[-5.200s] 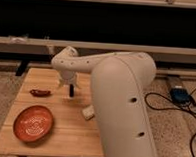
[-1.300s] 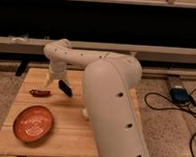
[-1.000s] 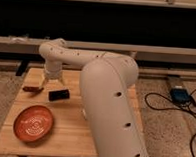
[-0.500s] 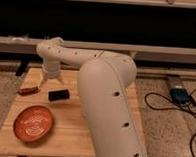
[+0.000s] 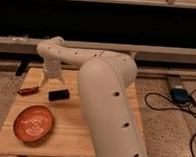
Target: Knock the eraser over
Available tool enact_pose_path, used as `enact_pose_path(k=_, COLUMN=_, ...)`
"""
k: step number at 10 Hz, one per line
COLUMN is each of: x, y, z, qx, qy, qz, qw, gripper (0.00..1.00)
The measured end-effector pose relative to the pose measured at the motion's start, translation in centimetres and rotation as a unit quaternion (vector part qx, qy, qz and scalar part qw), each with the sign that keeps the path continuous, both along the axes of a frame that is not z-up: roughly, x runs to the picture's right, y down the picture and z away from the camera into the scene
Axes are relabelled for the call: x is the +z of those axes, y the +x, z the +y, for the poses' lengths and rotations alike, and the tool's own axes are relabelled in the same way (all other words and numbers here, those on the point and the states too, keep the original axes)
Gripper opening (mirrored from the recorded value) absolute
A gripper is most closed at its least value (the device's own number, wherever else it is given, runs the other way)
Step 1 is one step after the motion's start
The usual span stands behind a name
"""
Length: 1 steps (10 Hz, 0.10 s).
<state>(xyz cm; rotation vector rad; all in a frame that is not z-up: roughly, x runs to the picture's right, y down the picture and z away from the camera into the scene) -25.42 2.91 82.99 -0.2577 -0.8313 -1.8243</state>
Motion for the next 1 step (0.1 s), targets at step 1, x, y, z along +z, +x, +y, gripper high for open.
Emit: enact_pose_path(k=1, x=0.01, y=0.03, z=0.00, qx=0.000, qy=0.000, qz=0.000, qw=1.0000, gripper=0.80)
